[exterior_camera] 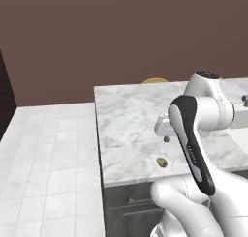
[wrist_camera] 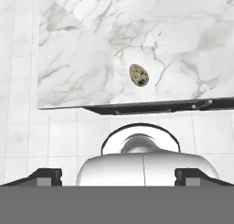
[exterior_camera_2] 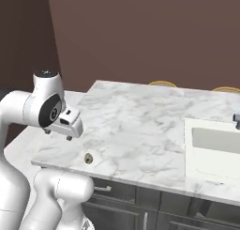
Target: Gather the eggs and milk located in the vicinity of the sink area and place them right next to the bowl.
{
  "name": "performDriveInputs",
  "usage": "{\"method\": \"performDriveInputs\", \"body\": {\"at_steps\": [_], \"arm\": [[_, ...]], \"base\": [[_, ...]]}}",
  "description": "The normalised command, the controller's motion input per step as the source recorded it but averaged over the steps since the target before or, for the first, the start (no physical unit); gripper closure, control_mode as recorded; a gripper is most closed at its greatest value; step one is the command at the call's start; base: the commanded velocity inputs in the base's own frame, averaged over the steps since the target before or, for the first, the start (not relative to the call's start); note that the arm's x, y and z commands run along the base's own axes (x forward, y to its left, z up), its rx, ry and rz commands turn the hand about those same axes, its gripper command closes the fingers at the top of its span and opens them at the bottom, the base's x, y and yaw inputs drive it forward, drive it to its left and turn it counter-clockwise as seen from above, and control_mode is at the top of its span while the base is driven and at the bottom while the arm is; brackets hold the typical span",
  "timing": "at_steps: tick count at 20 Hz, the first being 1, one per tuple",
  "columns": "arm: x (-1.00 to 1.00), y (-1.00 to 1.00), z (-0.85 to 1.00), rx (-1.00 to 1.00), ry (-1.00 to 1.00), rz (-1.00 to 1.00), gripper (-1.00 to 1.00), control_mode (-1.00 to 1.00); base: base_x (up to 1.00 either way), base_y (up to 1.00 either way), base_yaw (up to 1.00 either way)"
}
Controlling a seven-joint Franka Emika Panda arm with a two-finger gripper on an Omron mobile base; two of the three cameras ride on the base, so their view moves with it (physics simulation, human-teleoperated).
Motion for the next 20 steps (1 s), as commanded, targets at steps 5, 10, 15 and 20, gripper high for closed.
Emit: {"method": "performDriveInputs", "body": {"at_steps": [5,10,15,20], "arm": [[0.0,0.0,0.0,0.0,0.0,0.0,-1.0,1.0],[0.0,0.0,0.0,0.0,0.0,0.0,-1.0,1.0],[0.0,0.0,-0.01,0.0,0.0,0.0,-1.0,-1.0],[0.06,-0.17,-0.29,0.08,0.08,0.01,-1.0,-1.0]], "base": [[0.87,0.34,-0.14],[0.3,0.05,-0.01],[0.0,0.0,0.0],[0.0,0.0,0.0]]}}
